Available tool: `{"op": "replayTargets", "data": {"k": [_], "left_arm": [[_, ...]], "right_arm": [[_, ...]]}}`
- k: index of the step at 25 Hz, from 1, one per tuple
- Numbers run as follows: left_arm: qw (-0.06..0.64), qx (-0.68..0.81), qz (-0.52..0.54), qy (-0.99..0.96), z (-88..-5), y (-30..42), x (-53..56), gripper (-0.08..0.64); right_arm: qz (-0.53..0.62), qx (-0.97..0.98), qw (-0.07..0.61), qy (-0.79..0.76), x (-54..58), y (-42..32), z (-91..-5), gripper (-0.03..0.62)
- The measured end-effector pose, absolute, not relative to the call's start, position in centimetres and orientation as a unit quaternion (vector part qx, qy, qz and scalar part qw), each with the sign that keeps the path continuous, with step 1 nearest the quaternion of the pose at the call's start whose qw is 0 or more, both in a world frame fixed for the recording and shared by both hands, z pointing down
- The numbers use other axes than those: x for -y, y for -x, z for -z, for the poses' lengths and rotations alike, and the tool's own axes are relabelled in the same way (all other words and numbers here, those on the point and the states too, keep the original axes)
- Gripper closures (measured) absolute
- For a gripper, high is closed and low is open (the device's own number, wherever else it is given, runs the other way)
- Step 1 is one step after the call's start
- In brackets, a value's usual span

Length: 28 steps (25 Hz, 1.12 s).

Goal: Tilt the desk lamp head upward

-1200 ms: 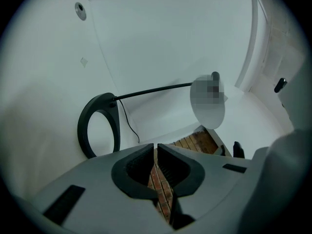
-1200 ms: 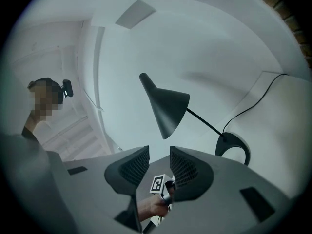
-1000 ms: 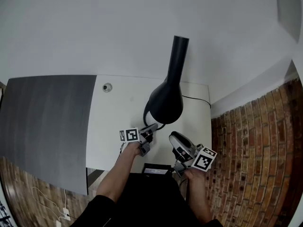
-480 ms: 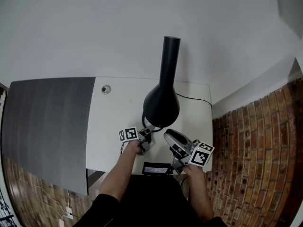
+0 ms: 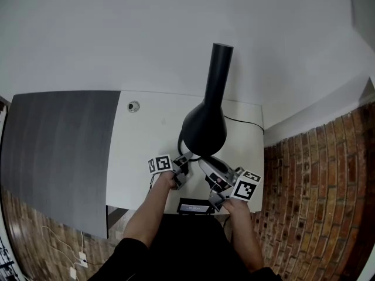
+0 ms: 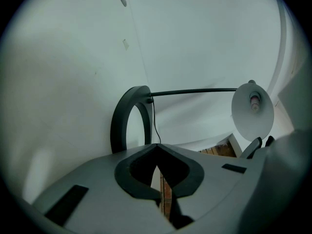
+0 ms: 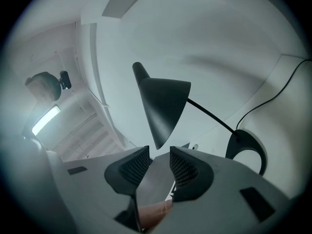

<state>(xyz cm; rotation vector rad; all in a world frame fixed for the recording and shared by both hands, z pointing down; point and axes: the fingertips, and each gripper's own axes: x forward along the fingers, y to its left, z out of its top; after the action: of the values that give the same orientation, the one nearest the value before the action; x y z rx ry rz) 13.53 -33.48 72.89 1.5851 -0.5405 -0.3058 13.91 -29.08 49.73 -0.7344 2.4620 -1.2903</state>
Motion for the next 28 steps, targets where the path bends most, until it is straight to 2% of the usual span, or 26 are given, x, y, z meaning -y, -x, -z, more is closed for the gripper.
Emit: {"op": "replayTargets", "data": {"k": [5,28], "left_arm": [[0.658,0.243,0.127,-0.701,-73.0,-13.5,33.4,0.548],[0.657,0.245,0.11,-0.704,-73.1,-13.7,33.4,0.549]], "right_arm": [[0.437,-0.851,0.165,0.239,29.5,-13.6,-48.3,0.477],[0.409,-0.871,0.185,0.198,26.1,-13.5,-44.4,0.478]]}}
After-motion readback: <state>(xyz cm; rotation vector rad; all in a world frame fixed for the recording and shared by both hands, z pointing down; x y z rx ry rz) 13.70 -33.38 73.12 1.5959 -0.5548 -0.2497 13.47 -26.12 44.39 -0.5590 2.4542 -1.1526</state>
